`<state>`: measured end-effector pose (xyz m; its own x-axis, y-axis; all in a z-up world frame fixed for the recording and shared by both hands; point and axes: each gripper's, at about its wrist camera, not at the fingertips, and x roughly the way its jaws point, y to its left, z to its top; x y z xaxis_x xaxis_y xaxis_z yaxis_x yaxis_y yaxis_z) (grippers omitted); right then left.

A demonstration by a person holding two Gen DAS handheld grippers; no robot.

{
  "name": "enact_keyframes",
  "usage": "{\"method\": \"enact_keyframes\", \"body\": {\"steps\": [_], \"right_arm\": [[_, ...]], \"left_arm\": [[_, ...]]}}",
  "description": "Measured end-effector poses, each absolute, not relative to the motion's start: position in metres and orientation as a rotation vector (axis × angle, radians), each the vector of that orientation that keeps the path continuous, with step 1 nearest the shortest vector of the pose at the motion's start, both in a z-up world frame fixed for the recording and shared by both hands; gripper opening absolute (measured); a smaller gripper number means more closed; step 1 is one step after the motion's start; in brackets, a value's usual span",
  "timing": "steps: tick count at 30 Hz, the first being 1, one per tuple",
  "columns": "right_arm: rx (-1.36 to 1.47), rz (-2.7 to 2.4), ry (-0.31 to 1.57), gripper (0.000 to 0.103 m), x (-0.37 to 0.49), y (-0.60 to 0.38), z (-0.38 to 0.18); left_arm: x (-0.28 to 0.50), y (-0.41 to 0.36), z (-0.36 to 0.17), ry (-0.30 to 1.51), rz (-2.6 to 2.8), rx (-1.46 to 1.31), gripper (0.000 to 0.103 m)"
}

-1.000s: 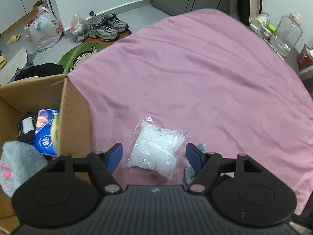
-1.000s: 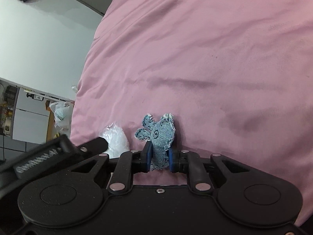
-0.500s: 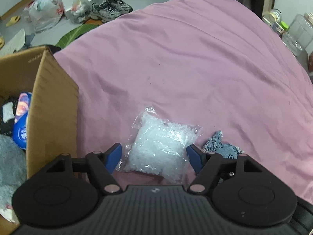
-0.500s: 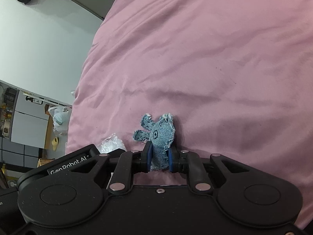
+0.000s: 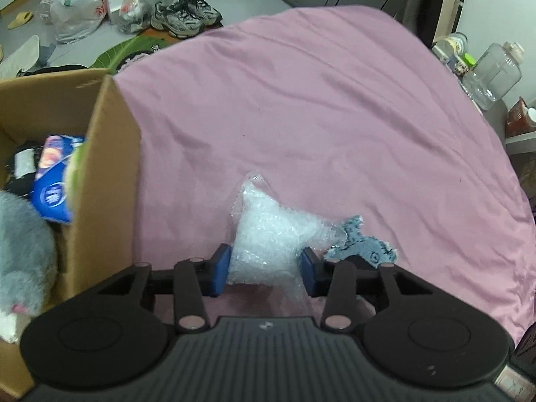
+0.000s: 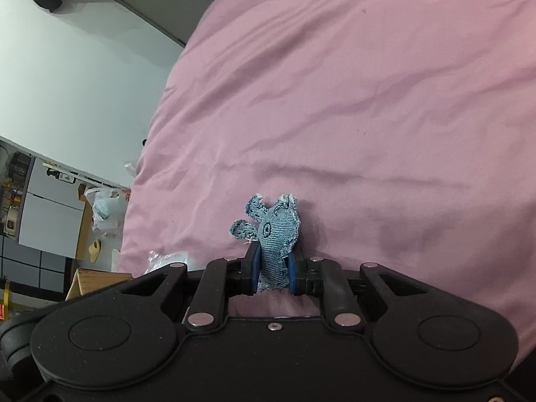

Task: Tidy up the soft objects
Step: 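Carry the bubble wrap bag and denim plush over the box with both grippers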

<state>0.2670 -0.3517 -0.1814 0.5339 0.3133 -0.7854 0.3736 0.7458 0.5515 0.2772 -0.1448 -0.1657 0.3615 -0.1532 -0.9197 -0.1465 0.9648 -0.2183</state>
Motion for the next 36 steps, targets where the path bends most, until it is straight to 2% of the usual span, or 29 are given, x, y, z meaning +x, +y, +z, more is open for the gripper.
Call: {"method": "enact_keyframes", "body": {"steps": [9, 23, 36], "right_arm": [[0.822, 0.013, 0.992, 0.017, 0.254, -0.349, -0.155], [0.703, 0.115, 0.936, 0.017, 0.239, -0.296, -0.11], [0.553, 0.193, 0.929, 0.017, 0.228, -0.244, -0.086]], "left_arm": [[0.251, -0.121, -0.136, 1.139, 0.007, -0.3, 0.042], [0.214, -0.08, -0.096, 1.024, 0.021, -0.352, 0.042], [0.195, -0.024, -0.083, 0.974, 0.071, -0.413, 0.042]]}}
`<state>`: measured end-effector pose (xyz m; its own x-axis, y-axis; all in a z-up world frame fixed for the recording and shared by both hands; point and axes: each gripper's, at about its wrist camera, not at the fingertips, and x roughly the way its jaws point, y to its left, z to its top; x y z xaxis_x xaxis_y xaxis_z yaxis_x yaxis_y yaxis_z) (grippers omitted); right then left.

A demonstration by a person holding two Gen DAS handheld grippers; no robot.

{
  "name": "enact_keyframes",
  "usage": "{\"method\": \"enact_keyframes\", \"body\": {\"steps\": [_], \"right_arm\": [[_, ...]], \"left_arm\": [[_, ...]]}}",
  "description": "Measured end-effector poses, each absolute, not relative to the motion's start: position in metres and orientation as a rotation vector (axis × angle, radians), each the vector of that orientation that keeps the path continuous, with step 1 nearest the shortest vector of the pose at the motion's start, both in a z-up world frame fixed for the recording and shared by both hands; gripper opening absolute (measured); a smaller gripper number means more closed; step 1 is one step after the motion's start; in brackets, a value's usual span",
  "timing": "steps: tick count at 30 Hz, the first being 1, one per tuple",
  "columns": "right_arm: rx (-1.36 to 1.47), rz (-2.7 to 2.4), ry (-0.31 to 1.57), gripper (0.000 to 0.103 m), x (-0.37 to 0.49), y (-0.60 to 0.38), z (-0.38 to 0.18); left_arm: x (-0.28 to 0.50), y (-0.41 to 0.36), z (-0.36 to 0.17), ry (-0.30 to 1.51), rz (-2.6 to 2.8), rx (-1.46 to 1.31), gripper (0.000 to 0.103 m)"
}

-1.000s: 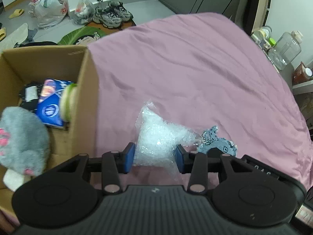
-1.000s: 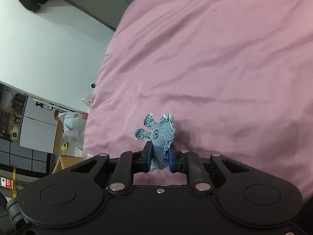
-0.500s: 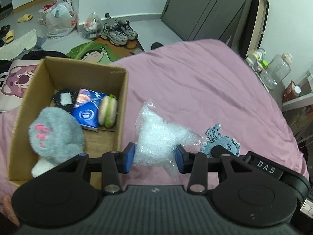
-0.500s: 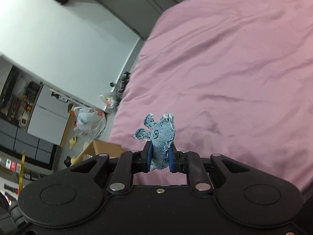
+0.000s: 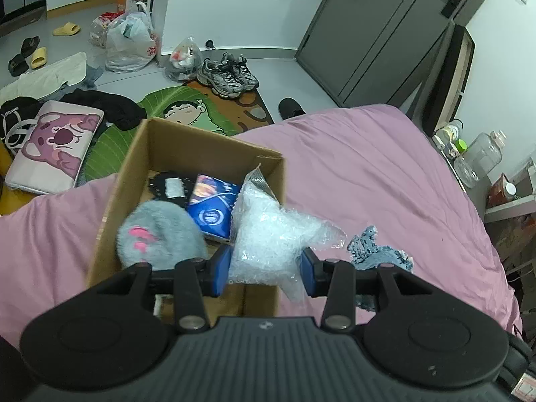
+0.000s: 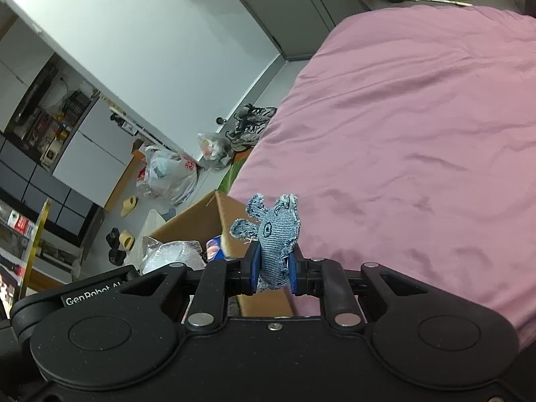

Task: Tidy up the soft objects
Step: 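Carry the bubble wrap bag and denim plush over the box with both grippers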

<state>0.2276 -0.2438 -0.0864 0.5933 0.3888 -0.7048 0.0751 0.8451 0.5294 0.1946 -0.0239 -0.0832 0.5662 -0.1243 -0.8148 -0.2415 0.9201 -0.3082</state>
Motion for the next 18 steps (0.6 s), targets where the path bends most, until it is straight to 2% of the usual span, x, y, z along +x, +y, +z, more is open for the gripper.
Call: {"method": "enact_keyframes", "body": {"steps": [18], "right_arm": [[0.465, 0.248, 0.942, 0.018, 0.228, -0.197, -0.077]], "left_arm": [[0.178, 0.026, -0.108, 1.056, 0.101, -0.48, 0.043]]}}
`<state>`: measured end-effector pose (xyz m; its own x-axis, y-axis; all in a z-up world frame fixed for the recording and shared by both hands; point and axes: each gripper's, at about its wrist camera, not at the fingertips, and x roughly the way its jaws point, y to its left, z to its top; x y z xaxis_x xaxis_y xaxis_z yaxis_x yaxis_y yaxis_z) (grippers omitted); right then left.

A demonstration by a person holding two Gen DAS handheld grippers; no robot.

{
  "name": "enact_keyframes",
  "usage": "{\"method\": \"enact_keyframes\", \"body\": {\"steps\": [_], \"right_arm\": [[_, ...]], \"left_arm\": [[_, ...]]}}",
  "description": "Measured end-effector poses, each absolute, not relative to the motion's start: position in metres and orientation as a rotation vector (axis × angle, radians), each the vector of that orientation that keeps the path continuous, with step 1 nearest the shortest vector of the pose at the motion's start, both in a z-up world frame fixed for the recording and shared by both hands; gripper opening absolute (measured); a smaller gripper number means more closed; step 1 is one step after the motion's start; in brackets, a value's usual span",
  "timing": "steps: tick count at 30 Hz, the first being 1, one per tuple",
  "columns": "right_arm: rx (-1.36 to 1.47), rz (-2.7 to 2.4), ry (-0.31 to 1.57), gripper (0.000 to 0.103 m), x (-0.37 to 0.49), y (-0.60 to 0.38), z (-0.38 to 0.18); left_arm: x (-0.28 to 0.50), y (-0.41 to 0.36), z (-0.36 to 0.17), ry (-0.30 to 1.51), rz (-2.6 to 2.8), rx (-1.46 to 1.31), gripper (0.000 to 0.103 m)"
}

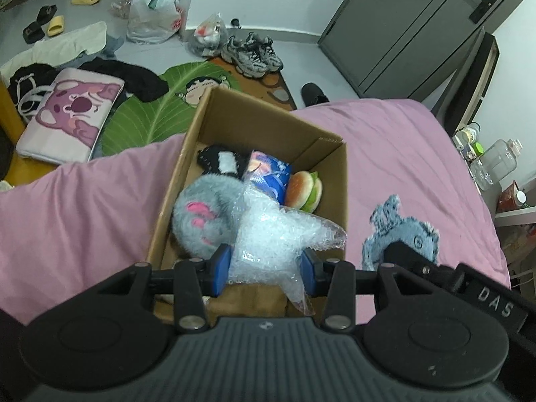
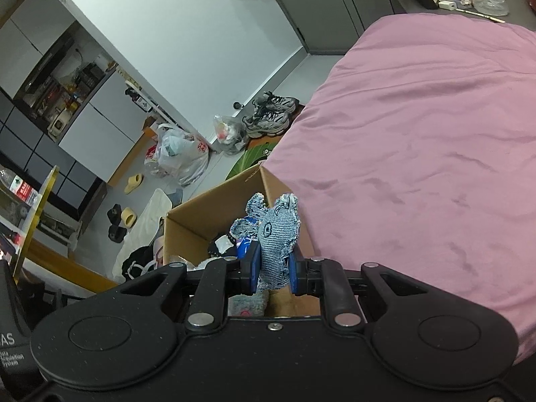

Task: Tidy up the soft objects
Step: 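Carry the bubble wrap bag and denim plush over the box with both grippers, then open both grippers to drop the bag and denim plush into the box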

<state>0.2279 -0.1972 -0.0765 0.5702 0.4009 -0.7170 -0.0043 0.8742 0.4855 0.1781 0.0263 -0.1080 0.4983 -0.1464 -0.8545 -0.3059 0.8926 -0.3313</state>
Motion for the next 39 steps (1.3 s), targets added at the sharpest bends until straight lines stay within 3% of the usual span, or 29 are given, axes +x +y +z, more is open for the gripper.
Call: {"method": "enact_keyframes", "body": {"steps": [3, 10, 17, 22, 24, 30, 34, 39], "right_arm": [[0.457, 0.255, 0.946, 0.018, 0.226, -0.19, -0.076], [0.44, 0.271, 0.953, 0.018, 0.222, -0.181, -0.076], [0.425, 0.284, 0.959, 0.018, 0.222, -0.174, -0.07], [0.422, 0.283, 0.954, 0.031, 0.224, -0.171, -0.068], [0.424, 0.274, 0.958, 0.047, 0.223, -0.172, -0.068], [0.431, 0.272, 0.946, 0.049, 0.219, -0.175, -0.06], [0.436, 0.272, 0.935, 0.051, 0.216, -0.178, -0.055], [0.417, 0.263, 0.919, 0.064, 0.212, -0.182, -0.046]], "left_arm": [[0.175, 0.03, -0.111, 1.078, 0.092, -0.485, 0.043], [0.172, 0.041, -0.108, 1.071, 0.068, -0.527, 0.058], [0.17, 0.05, -0.099, 1.051, 0.09, -0.522, 0.059], [0.168, 0.059, -0.091, 1.034, 0.108, -0.52, 0.059], [0.166, 0.063, -0.089, 1.029, 0.117, -0.518, 0.059], [0.162, 0.064, -0.082, 1.022, 0.137, -0.495, 0.063], [0.161, 0.06, -0.076, 1.012, 0.148, -0.474, 0.077], [0.157, 0.053, -0.066, 1.003, 0.135, -0.444, 0.084]]}}
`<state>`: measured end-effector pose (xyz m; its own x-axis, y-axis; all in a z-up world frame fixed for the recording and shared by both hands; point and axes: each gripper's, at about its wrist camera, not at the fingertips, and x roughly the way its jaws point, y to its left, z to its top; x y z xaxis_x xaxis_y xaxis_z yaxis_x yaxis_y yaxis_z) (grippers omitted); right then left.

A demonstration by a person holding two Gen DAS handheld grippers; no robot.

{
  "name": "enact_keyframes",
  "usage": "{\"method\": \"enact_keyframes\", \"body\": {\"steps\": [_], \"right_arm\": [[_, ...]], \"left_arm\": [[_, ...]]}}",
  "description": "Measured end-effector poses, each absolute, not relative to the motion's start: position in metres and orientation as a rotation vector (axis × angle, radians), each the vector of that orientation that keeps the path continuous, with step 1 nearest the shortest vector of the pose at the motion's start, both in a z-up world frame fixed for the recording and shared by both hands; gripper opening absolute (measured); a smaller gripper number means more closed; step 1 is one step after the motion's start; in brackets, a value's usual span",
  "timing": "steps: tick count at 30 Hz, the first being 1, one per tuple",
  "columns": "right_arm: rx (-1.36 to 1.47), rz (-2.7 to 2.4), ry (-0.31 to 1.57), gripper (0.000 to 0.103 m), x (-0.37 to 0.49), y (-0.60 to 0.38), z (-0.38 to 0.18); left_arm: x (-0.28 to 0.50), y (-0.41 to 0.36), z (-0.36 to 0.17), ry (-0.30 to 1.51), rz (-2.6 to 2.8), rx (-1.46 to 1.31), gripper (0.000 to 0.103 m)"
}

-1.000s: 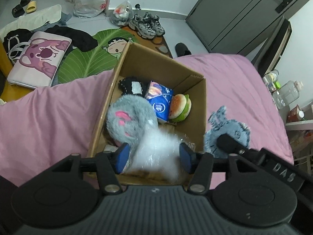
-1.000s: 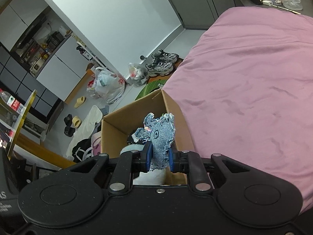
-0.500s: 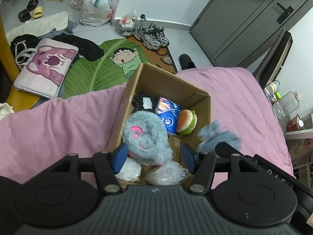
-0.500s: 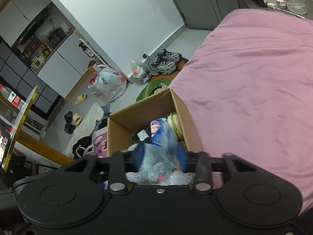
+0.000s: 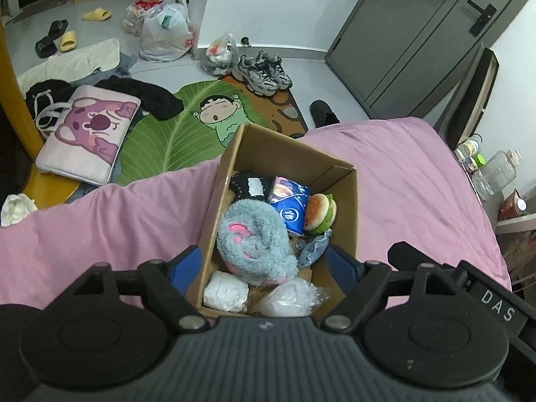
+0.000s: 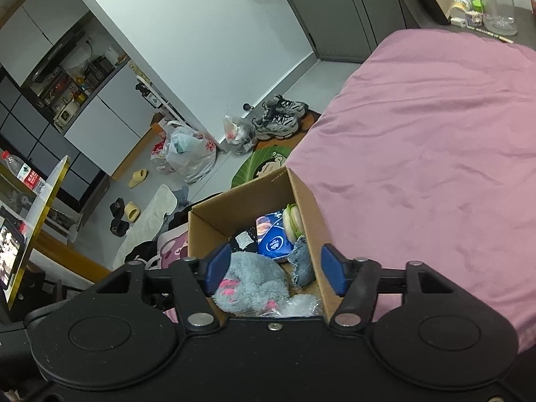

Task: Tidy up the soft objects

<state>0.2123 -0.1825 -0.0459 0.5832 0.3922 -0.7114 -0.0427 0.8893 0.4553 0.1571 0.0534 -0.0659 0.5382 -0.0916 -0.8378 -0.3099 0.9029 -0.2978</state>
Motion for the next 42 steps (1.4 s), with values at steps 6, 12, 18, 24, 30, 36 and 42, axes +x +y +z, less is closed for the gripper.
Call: {"method": "enact_keyframes", "body": {"steps": [6, 12, 18, 24, 30, 36, 42], "right_arm": [[0.357, 0.261, 0.901, 0.082, 0.205, -0.189, -0.034], [0.323, 0.255, 0.879, 0.098, 0.196, -0.201, -0.021], [0.279, 0.257, 0.852, 0.103, 0.183, -0.206, -0.009], [0.254, 0.285, 0.844, 0.103, 0.17, -0.207, 0.003], [0.223, 0.3, 0.843, 0.103, 0.159, -0.208, 0.013], [0.214, 0.305, 0.82, 0.103, 0.146, -0.213, 0.023], [0.193, 0.324, 0.797, 0.103, 0.134, -0.217, 0.036]], "left_arm": [[0.148, 0.05, -0.056, 0.976, 0.16, -0.418, 0.091], [0.135, 0.044, -0.047, 0.954, 0.155, -0.383, 0.096], [0.117, 0.04, -0.037, 0.927, 0.149, -0.36, 0.097], [0.099, 0.038, -0.025, 0.904, 0.133, -0.332, 0.1], [0.082, 0.037, -0.011, 0.876, 0.113, -0.31, 0.101], [0.069, 0.038, 0.003, 0.848, 0.113, -0.281, 0.101], [0.055, 0.033, 0.017, 0.825, 0.096, -0.244, 0.101]]}}
